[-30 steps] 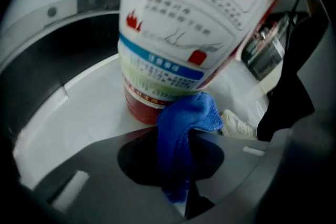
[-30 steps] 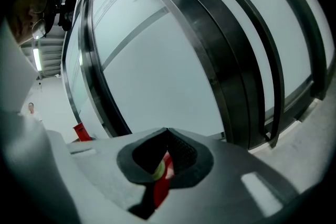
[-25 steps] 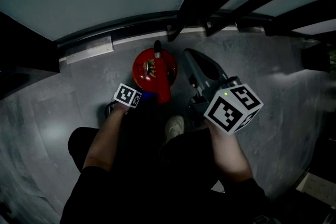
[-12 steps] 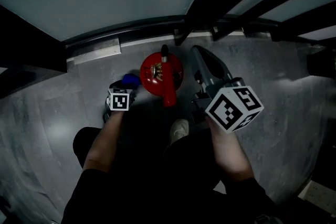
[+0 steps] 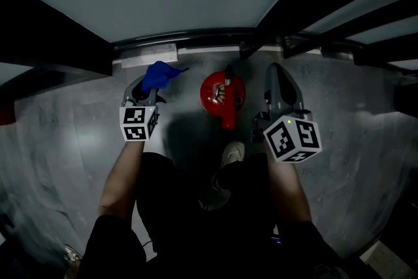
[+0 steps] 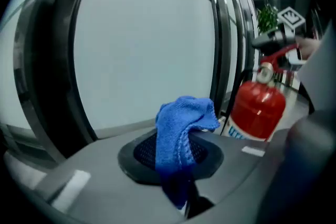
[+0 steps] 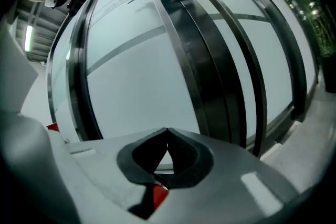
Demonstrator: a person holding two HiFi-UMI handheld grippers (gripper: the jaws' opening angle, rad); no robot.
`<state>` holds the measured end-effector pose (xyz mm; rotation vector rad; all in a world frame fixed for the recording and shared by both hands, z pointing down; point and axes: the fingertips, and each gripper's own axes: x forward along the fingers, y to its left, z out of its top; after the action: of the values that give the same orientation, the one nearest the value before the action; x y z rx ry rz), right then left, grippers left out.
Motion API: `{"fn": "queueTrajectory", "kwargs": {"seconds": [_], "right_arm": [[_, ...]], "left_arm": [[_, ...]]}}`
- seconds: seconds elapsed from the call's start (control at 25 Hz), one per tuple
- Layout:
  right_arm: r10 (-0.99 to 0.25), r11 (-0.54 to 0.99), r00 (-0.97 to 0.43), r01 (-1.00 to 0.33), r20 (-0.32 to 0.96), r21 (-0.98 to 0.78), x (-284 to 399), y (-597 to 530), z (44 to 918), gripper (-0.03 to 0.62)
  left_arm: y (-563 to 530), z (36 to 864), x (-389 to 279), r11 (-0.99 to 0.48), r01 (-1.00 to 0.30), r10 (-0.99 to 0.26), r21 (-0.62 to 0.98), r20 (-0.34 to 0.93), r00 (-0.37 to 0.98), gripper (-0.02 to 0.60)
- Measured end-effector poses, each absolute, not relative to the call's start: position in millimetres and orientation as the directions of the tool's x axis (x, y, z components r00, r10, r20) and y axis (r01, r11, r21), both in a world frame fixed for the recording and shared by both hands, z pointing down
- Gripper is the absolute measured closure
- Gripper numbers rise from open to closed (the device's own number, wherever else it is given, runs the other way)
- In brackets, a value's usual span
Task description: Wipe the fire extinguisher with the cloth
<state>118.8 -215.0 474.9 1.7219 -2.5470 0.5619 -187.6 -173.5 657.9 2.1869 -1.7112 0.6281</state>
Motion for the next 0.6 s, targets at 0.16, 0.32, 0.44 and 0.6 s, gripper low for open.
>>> {"fn": "queueTrajectory", "kwargs": {"seconds": [0.16,0.32,0.44,0.6], "right_arm": [[-0.854,0.391,-0.435,-0.899,0.287,-0.198,131.7,-176.7,425.5,0.591],[-0.823,0.376,-0.422,-0.907,0.381,-0.192,151.2,-129.0,356.6,0.591],[-0.830,0.353,-0.407,-0.913,0.382,-0.205,155.3,-100.4,276.7,0.591],[-0.843,0.358,-0.411,-0.910,0.347,-0.208,148.4,-51.9,147.4,0.591]], "left_arm": [[-140.5,544.5,-182.5,-0.269,-0.963,-0.855,0.013,0.457,0.245,0.514],[-95.4,430.1,-166.5,-0.293,-0.956,-0.865,0.012,0.422,0.271,0.514],[-72.2,329.1,-150.3,-0.338,-0.941,-0.867,0.012,0.385,0.317,0.514],[-37.7,174.7,-127.2,-0.404,-0.914,-0.865,0.034,0.313,0.393,0.514]]}}
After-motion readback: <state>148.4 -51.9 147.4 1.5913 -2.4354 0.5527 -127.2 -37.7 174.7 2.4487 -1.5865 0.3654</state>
